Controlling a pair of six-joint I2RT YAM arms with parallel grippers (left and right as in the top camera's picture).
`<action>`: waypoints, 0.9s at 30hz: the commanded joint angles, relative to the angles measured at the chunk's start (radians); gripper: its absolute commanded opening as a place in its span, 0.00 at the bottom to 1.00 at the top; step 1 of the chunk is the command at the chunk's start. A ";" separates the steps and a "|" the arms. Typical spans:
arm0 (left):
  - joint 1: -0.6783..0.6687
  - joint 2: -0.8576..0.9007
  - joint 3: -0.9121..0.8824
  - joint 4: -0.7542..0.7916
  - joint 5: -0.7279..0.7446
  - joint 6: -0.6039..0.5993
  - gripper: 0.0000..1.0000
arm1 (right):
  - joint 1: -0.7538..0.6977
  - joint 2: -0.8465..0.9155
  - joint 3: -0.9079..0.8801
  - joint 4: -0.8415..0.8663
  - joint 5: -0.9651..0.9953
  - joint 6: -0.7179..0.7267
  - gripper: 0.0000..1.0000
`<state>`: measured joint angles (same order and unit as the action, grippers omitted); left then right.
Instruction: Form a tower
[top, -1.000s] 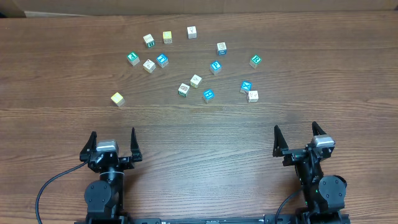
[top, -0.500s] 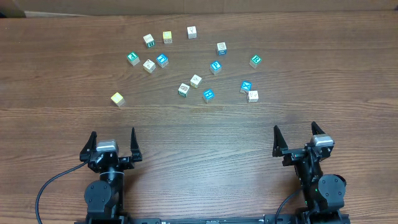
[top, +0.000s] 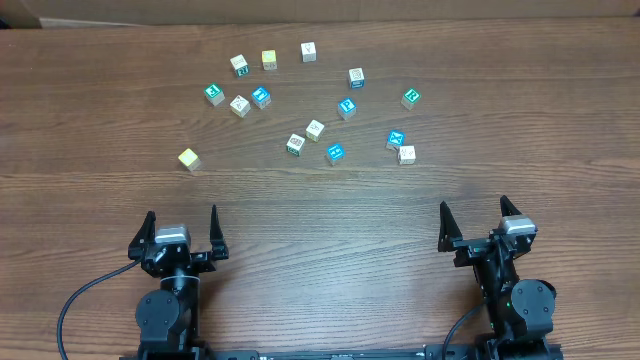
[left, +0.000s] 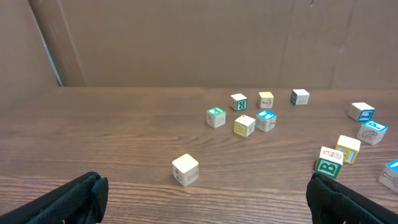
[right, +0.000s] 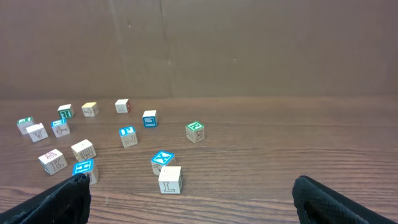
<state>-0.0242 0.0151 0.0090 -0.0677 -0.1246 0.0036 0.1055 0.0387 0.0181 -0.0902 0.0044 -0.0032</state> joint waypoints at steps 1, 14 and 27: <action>0.007 -0.010 -0.004 0.001 -0.006 0.019 1.00 | 0.005 0.002 -0.010 0.006 0.000 0.003 1.00; 0.007 -0.010 -0.004 0.018 -0.008 0.019 1.00 | 0.005 0.002 -0.010 0.006 0.000 0.003 1.00; 0.007 0.146 0.437 -0.234 0.050 0.041 1.00 | 0.005 0.002 -0.010 0.006 0.000 0.003 1.00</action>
<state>-0.0242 0.0875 0.2852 -0.2699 -0.0837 0.0154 0.1055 0.0387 0.0181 -0.0902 0.0048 -0.0029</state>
